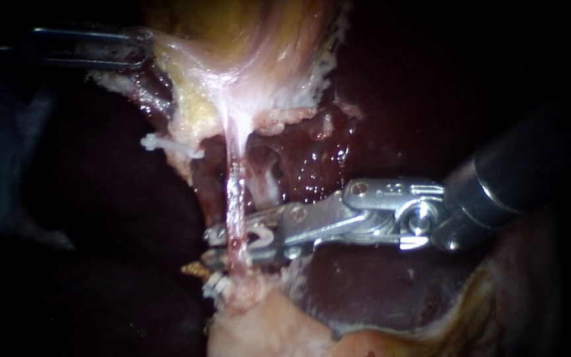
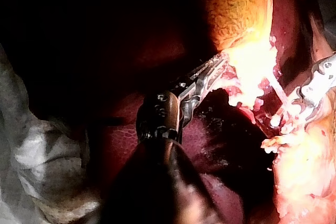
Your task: Clipping first clip right tube
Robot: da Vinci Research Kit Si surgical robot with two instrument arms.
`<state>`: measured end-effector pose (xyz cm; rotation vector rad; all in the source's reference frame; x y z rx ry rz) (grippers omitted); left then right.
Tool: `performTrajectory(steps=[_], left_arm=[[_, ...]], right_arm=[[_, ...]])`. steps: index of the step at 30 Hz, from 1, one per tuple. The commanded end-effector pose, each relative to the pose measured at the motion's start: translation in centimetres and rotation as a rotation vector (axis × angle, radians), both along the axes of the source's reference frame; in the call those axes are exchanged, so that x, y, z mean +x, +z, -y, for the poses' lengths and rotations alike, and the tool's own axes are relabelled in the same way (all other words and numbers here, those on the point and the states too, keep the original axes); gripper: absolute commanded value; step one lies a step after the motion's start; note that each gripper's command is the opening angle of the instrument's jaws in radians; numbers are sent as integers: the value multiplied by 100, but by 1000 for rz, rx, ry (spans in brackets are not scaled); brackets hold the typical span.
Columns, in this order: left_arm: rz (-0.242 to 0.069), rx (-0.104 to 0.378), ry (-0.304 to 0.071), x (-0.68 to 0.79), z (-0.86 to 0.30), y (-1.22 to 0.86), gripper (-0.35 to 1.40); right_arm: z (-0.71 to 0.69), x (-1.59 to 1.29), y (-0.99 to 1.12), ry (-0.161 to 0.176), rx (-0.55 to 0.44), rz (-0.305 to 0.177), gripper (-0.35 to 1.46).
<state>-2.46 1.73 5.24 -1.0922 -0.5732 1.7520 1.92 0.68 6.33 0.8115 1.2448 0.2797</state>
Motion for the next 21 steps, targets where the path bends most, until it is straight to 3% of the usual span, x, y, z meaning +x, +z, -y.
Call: performTrajectory(steps=[1,13,21], left_arm=[[0,0,0,0,0,0,-35],[0,0,0,0,0,0,-35],[0,0,0,0,0,0,-35]], right_arm=[[0,0,0,0,0,0,3],[-3,-1,6,14,-6,8,31],[4,-2,36,34,-28,21,42]])
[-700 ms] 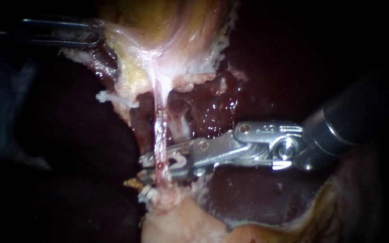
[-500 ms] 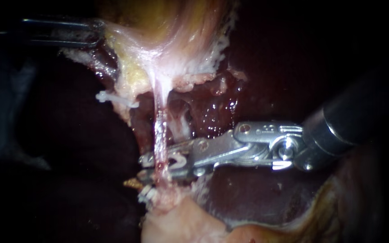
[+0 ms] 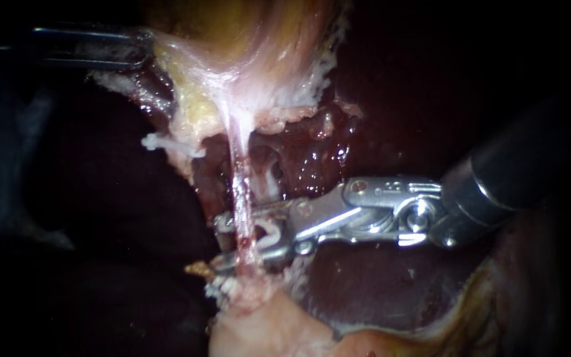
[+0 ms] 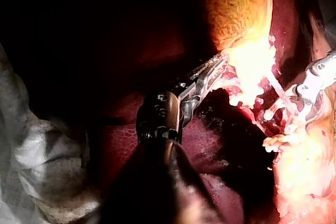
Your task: Clipping first clip right tube
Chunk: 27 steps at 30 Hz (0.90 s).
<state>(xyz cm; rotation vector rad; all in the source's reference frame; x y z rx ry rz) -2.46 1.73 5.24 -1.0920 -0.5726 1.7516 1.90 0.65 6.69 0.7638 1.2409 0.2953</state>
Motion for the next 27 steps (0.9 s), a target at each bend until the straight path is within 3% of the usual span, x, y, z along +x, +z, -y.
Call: performTrajectory(steps=[1,10,16,27], left_arm=[[0,0,0,0,0,0,-35],[0,0,0,0,0,0,-35],[0,0,0,0,0,0,-35],[0,0,0,0,0,0,-35]], right_arm=[[0,0,4,5,-3,2,43],[-7,-22,19,32,-14,13,48],[-10,-42,24,12,-22,37,48],[-12,-58,17,6,-18,33,48]])
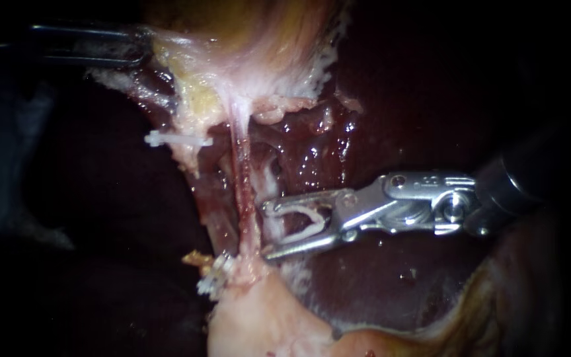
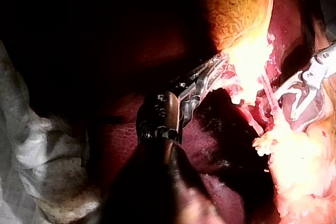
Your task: Clipping first clip right tube
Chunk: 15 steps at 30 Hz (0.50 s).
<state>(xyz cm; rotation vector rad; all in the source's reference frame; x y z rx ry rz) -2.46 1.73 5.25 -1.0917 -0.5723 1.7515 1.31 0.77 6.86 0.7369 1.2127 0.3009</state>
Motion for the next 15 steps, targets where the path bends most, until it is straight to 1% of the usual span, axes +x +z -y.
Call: performTrajectory(steps=[1,7,15], left_arm=[[0,0,1,0,0,0,-35],[0,0,1,0,0,0,-35],[0,0,1,0,0,0,-35]], right_arm=[[0,-1,-1,-1,1,-1,48],[1,-5,-11,-4,4,-4,48],[6,3,-20,8,65,21,49]])
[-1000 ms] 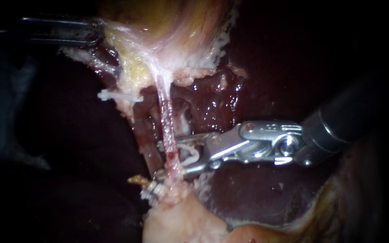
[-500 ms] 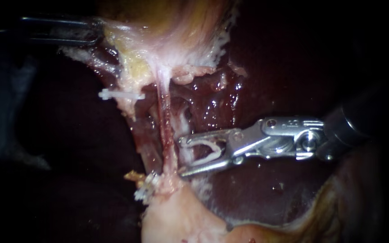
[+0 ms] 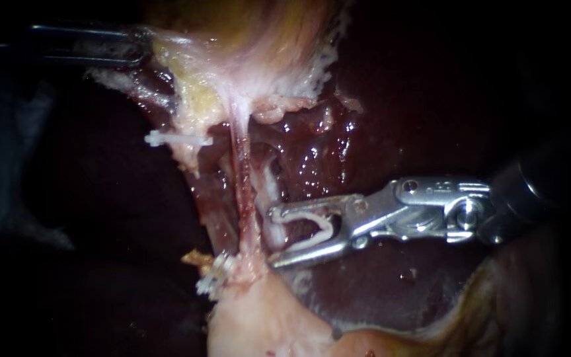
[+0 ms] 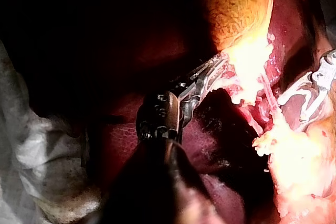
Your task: Clipping first clip right tube
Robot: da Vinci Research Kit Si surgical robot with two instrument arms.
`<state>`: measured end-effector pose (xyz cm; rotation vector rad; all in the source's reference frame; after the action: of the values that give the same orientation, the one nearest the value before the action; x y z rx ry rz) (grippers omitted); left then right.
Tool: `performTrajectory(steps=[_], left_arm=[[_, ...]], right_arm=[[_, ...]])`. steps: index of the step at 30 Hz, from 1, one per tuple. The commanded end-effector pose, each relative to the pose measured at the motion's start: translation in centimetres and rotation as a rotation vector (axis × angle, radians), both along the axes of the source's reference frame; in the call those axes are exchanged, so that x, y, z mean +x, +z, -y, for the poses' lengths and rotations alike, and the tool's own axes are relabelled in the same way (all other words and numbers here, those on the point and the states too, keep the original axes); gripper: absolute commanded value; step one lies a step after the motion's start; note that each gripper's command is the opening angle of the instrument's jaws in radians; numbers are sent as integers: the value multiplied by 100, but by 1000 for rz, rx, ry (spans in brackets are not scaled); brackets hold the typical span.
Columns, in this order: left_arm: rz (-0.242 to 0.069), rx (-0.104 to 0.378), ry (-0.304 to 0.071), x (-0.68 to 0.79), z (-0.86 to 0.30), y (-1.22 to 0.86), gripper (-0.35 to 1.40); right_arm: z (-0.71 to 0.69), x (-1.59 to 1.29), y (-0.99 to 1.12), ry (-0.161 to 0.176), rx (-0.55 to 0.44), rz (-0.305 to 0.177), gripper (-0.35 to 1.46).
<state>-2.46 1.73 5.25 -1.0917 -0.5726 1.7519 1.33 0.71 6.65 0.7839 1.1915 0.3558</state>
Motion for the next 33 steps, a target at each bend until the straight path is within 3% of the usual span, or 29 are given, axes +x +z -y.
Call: performTrajectory(steps=[1,15,24,33], left_arm=[[0,0,0,0,0,0,-35],[0,0,0,0,0,0,-35],[0,0,0,0,0,0,-35],[0,0,0,-1,0,0,-35]], right_arm=[[1,2,2,1,5,3,49],[7,33,20,18,14,24,49],[12,59,28,50,32,9,49],[17,80,37,48,42,-10,49]])
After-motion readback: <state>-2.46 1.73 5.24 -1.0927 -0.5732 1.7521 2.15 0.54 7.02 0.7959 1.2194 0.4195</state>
